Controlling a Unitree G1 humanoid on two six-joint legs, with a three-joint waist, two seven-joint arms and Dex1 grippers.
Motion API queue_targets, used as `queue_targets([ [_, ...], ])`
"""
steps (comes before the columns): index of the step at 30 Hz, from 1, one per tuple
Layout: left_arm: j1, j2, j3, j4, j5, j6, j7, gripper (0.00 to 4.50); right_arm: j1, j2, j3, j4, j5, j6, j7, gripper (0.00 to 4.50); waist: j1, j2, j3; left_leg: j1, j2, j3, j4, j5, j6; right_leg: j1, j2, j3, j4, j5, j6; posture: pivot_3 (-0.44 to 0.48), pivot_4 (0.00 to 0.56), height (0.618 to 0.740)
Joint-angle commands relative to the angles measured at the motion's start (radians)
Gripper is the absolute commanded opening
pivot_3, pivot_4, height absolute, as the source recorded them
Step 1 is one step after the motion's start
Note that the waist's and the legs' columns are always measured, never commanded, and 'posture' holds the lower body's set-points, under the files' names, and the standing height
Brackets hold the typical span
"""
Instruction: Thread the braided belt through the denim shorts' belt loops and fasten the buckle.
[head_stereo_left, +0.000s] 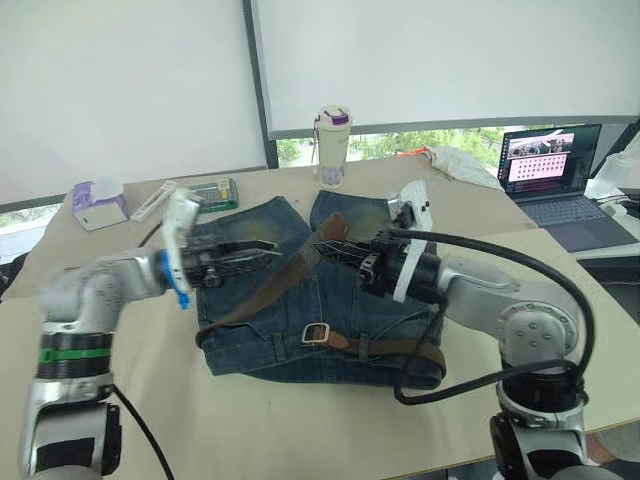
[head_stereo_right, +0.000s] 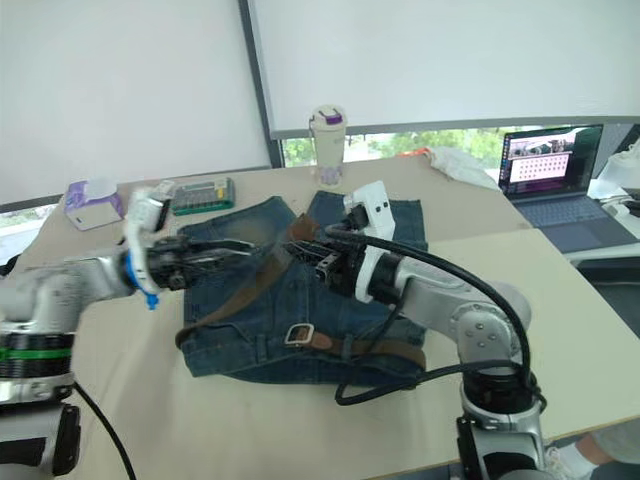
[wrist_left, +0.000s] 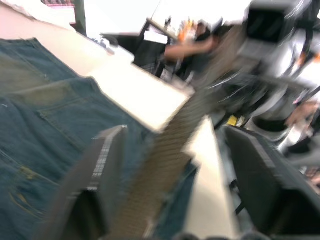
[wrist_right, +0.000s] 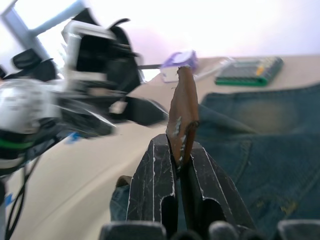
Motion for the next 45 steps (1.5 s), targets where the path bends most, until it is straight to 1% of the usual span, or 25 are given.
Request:
queue_targets([
  [1,0.116,-0.040,0.092,-0.194,-0.145,0.119,0.203,4.01,0.009,0.035,-0.047,0.003,0.052,0.004,-0.086,0.00,-0.002,0.000,0.000,0.000,0.000,0.000,-0.001,0.000,0.000,0.000,-0.001,0.001,0.000,0.000,0.000,0.000,0.150,0.740],
  [2,0.145,-0.075,0.118,-0.215,-0.184,0.144,0.296,4.01,0.012,0.043,-0.051,0.005,0.059,0.002,-0.103,0.00,0.003,0.000,0.000,0.000,-0.001,0.000,-0.001,0.000,-0.001,0.000,-0.001,0.001,0.000,0.000,0.000,0.000,0.150,0.740],
  [4,0.210,-0.134,0.154,-0.256,-0.265,0.167,0.436,4.01,0.019,0.060,-0.060,0.006,0.079,-0.001,-0.136,0.00,0.012,-0.001,0.000,0.000,-0.001,0.000,0.000,0.000,-0.001,0.001,-0.001,0.001,-0.001,0.001,0.001,0.000,0.150,0.740],
  [6,0.315,-0.210,0.168,-0.328,-0.357,0.139,0.580,4.01,0.032,0.074,-0.063,0.002,0.104,-0.005,-0.169,0.00,0.014,0.000,-0.001,0.001,-0.001,0.000,0.000,-0.001,0.002,0.001,0.000,0.002,-0.001,0.001,0.001,0.000,0.150,0.740],
  [8,0.392,-0.268,0.154,-0.346,-0.496,0.086,0.753,4.01,0.043,0.084,-0.063,-0.002,0.129,-0.008,-0.198,0.00,0.017,0.000,0.000,0.002,-0.001,0.001,-0.001,-0.001,0.002,0.001,0.000,0.004,-0.002,0.001,0.001,0.000,0.150,0.740],
  [9,0.425,-0.277,0.126,-0.330,-0.616,0.039,0.863,4.01,0.049,0.087,-0.062,-0.004,0.142,-0.009,-0.211,0.00,0.019,-0.001,0.000,0.001,0.000,0.001,-0.001,-0.001,0.001,0.000,0.000,0.004,-0.001,0.001,0.001,0.000,0.150,0.740],
  [11,0.478,-0.295,0.070,-0.333,-0.782,-0.049,1.031,4.01,0.060,0.089,-0.059,-0.011,0.168,-0.009,-0.232,0.00,0.021,-0.002,-0.001,0.001,0.000,0.001,-0.001,0.000,0.000,-0.001,0.000,0.005,-0.002,0.001,0.001,0.000,0.150,0.740],
  [12,0.521,-0.310,0.022,-0.357,-0.867,-0.107,1.104,4.01,0.072,0.091,-0.056,-0.017,0.187,-0.008,-0.248,0.00,0.023,-0.002,-0.001,0.001,0.000,0.001,-0.001,0.000,0.000,-0.001,-0.001,0.007,-0.002,0.001,0.001,0.000,0.150,0.740],
  [13,0.551,-0.319,-0.011,-0.380,-0.921,-0.150,1.154,4.01,0.080,0.091,-0.054,-0.021,0.202,-0.008,-0.261,0.00,0.023,-0.001,-0.002,0.001,0.000,0.001,-0.001,0.000,0.000,0.000,-0.001,0.008,-0.002,0.001,0.001,0.000,0.150,0.740],
  [15,0.600,-0.367,-0.063,-0.419,-0.966,-0.233,1.223,4.01,0.102,0.086,-0.045,-0.036,0.237,-0.007,-0.285,0.00,0.024,-0.001,-0.002,0.002,0.000,0.001,-0.001,0.000,0.000,0.000,-0.001,0.009,-0.002,0.001,0.001,0.000,0.150,0.740],
  [18,0.617,-0.396,-0.085,-0.431,-0.967,-0.291,1.248,4.01,0.129,0.073,-0.032,-0.055,0.278,-0.014,-0.311,0.00,0.026,-0.001,-0.002,0.001,-0.001,0.003,-0.001,0.002,-0.003,0.000,0.000,0.008,-0.003,0.001,0.000,0.000,0.150,0.740],
  [19,0.618,-0.382,-0.086,-0.427,-0.967,-0.286,1.228,4.01,0.135,0.060,-0.026,-0.066,0.280,-0.016,-0.301,0.00,0.026,-0.001,-0.002,0.001,-0.001,0.004,-0.001,0.002,-0.004,0.000,0.000,0.007,-0.003,0.000,0.000,0.000,0.150,0.740],
  [20,0.623,-0.348,-0.090,-0.428,-0.967,-0.262,1.187,4.01,0.141,0.038,-0.015,-0.085,0.267,-0.017,-0.274,0.00,0.026,-0.001,-0.002,0.001,-0.001,0.004,-0.002,0.002,-0.004,0.000,0.001,0.007,-0.003,0.000,0.000,0.000,0.150,0.740],
  [21,0.634,-0.296,-0.093,-0.438,-0.967,-0.232,1.140,4.01,0.144,0.003,0.003,-0.109,0.227,-0.022,-0.233,0.00,0.025,-0.001,-0.002,0.002,0.000,0.004,-0.002,0.002,-0.004,0.000,0.001,0.007,-0.003,0.000,-0.001,0.000,0.150,0.740],
  [22,0.650,-0.256,-0.092,-0.443,-0.967,-0.207,1.086,4.01,0.140,-0.048,0.038,-0.139,0.148,-0.043,-0.172,0.00,0.022,-0.001,-0.002,0.002,0.000,0.004,-0.002,0.002,-0.004,0.000,0.002,0.006,-0.003,0.000,-0.001,0.000,0.150,0.740],
  [24,0.673,-0.215,-0.086,-0.432,-0.967,-0.204,1.035,4.01,0.139,-0.131,0.102,-0.178,0.023,-0.094,-0.055,0.00,0.019,0.002,-0.002,0.003,-0.001,0.005,-0.003,0.002,-0.004,0.000,0.002,0.005,-0.003,-0.001,-0.001,0.000,0.150,0.740],
  [26,0.686,-0.185,-0.091,-0.422,-0.967,-0.209,1.000,4.01,0.146,-0.166,0.133,-0.183,-0.051,-0.151,0.024,0.00,0.018,0.001,-0.002,0.004,-0.003,0.006,-0.003,0.002,-0.003,0.002,0.002,0.005,-0.005,-0.001,0.000,0.000,0.150,0.740],
  [28,0.701,-0.166,-0.099,-0.429,-0.967,-0.214,0.977,4.01,0.158,-0.154,0.124,-0.165,-0.071,-0.193,0.062,0.00,0.018,0.000,-0.001,0.005,-0.002,0.006,-0.003,0.002,-0.003,0.003,0.002,0.005,-0.006,-0.001,0.000,0.000,0.150,0.740],
  [32,0.772,-0.146,-0.104,-0.453,-0.967,-0.235,0.959,4.01,0.155,-0.106,0.072,-0.147,-0.031,-0.230,0.100,0.00,0.019,0.001,-0.001,0.007,0.000,0.006,-0.005,0.002,-0.003,0.007,0.002,0.005,-0.009,-0.001,0.000,0.000,0.150,0.740],
  [34,0.810,-0.129,-0.091,-0.456,-0.967,-0.238,0.945,4.01,0.164,-0.083,0.050,-0.137,-0.002,-0.220,0.072,0.00,0.020,0.000,-0.001,0.008,0.000,0.005,-0.006,0.002,-0.003,0.008,0.002,0.004,-0.011,-0.001,0.000,0.000,0.150,0.740],
  [38,0.858,-0.093,-0.077,-0.472,-0.967,-0.251,0.922,4.01,0.179,-0.027,-0.019,-0.077,0.179,-0.160,-0.130,0.00,0.023,0.000,0.000,0.009,0.001,0.005,-0.008,0.001,-0.002,0.010,0.001,0.004,-0.013,-0.001,-0.001,0.000,0.150,0.740],
  [40,0.841,-0.109,-0.078,-0.480,-0.967,-0.284,0.926,4.01,0.193,-0.022,-0.027,-0.060,0.269,-0.143,-0.233,0.00,0.026,0.000,0.000,0.009,0.000,0.004,-0.008,-0.002,0.003,0.010,0.001,0.003,-0.013,-0.001,-0.001,0.000,0.150,0.740],
  [42,0.815,-0.128,-0.090,-0.484,-0.967,-0.314,0.947,4.01,0.199,-0.022,-0.023,-0.056,0.349,-0.149,-0.306,0.00,0.027,0.001,0.001,0.009,0.000,0.004,-0.008,-0.002,0.004,0.011,0.000,0.003,-0.014,-0.001,-0.001,0.000,0.150,0.740],
  [43,0.794,-0.151,-0.108,-0.483,-0.967,-0.328,0.971,4.01,0.199,-0.026,-0.014,-0.063,0.373,-0.154,-0.319,0.00,0.026,0.002,0.001,0.009,0.000,0.004,-0.008,-0.002,0.004,0.011,0.000,0.003,-0.015,-0.001,-0.001,0.000,0.150,0.740],
  [45,0.723,-0.236,-0.172,-0.466,-0.967,-0.354,1.078,4.01,0.206,-0.032,0.016,-0.078,0.389,-0.156,-0.327,0.00,0.028,0.003,0.002,0.009,0.001,0.004,-0.008,-0.002,0.003,0.011,0.001,0.003,-0.016,-0.001,-0.001,0.000,0.150,0.740],
])
